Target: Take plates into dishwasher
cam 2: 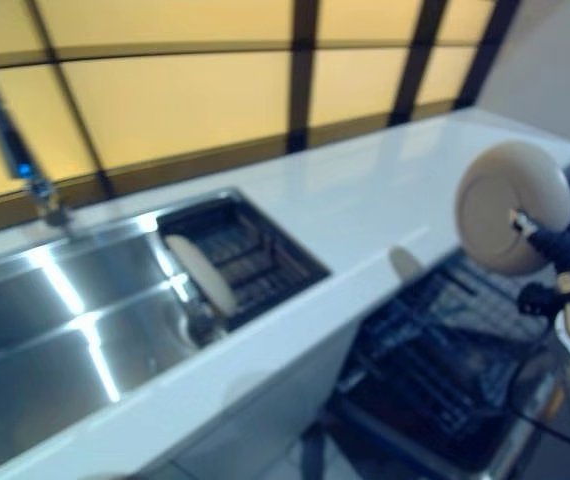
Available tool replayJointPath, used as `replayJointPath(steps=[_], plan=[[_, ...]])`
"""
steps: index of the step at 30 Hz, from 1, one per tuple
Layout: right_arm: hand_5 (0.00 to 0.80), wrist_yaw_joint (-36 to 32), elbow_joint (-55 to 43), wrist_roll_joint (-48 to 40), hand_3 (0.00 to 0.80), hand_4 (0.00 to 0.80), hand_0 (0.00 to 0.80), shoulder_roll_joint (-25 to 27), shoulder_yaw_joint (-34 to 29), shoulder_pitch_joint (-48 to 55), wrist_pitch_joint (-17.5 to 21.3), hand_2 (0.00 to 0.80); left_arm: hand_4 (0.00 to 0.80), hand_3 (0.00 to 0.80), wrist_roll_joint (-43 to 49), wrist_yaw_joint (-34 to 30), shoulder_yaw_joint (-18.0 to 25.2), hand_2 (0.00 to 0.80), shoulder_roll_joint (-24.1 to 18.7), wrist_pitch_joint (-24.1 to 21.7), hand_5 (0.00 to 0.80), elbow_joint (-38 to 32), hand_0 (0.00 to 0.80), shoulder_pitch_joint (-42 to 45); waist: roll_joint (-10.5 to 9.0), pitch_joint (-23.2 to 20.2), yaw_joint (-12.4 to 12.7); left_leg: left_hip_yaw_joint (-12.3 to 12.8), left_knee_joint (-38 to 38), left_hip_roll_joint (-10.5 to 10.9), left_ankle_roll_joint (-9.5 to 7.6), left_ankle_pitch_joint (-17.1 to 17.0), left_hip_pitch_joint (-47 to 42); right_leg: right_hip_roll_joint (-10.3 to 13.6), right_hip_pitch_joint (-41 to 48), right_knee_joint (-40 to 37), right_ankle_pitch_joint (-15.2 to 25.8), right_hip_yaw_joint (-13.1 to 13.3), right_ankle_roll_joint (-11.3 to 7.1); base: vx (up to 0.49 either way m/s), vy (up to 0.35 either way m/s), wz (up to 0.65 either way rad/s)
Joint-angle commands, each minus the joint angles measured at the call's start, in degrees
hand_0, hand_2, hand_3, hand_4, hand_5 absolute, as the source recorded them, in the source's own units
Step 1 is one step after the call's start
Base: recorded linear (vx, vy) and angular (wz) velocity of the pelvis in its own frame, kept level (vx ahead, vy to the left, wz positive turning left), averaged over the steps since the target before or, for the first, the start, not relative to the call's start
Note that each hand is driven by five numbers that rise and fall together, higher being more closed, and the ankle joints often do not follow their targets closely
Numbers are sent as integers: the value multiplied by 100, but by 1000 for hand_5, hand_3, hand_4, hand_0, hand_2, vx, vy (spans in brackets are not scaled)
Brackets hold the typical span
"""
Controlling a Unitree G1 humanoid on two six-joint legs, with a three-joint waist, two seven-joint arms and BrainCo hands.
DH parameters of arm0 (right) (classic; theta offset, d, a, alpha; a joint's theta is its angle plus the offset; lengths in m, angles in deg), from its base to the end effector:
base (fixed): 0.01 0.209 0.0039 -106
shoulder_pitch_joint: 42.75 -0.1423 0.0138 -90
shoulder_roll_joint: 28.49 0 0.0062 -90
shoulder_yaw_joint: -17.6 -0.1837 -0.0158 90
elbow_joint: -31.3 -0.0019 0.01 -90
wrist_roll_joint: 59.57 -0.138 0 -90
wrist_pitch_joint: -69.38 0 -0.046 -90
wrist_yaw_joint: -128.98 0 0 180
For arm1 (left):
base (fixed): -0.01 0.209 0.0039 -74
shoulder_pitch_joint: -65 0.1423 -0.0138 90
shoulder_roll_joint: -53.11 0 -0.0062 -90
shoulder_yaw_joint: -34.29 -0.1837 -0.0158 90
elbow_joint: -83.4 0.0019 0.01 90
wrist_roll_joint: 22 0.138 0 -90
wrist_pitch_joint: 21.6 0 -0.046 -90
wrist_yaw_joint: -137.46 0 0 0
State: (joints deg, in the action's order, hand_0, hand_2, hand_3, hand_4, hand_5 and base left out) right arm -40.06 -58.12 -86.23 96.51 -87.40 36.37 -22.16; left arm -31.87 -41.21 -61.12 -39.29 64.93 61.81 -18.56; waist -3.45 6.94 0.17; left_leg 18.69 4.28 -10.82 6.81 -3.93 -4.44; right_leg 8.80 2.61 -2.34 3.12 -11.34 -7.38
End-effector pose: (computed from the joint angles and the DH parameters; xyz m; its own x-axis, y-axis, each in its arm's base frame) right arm 0.2196 -0.3199 0.1945 0.8641 -0.3015 0.4031 0.4273 0.8625 -0.2709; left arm 0.0385 0.2564 -0.1097 0.3159 0.2917 -0.9028 -0.0749 0.9563 0.2827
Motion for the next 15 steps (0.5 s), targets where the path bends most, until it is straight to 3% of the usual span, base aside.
replayJointPath(steps=[1,7,15], plan=[[800,82,-215,-156,800,800,800,101,-58,-260,210,800,0,0,103,159,120,0,-432,-300,0,-185,0,-703,-193,-337,35,3,-315,284,-284,255,326,234,470,187,-182,-173,-366,-50,-215,-15],[800,-57,-347,146,800,800,800,-7,-7,-264,-43,800,0,0,174,231,17,0,-156,-326,0,-186,0,-647,-111,-256,-50,-12,-310,54,-8,-6,477,16,510,-34,-280,-182,-107,-48,-105,-6],[800,-402,-89,458,800,800,800,-146,226,-90,-205,800,0,0,119,222,25,0,-74,-385,0,-206,0,-562,12,-153,-194,-57,-277,-106,112,-160,539,-151,265,-9,-273,-194,56,-35,-41,0]])
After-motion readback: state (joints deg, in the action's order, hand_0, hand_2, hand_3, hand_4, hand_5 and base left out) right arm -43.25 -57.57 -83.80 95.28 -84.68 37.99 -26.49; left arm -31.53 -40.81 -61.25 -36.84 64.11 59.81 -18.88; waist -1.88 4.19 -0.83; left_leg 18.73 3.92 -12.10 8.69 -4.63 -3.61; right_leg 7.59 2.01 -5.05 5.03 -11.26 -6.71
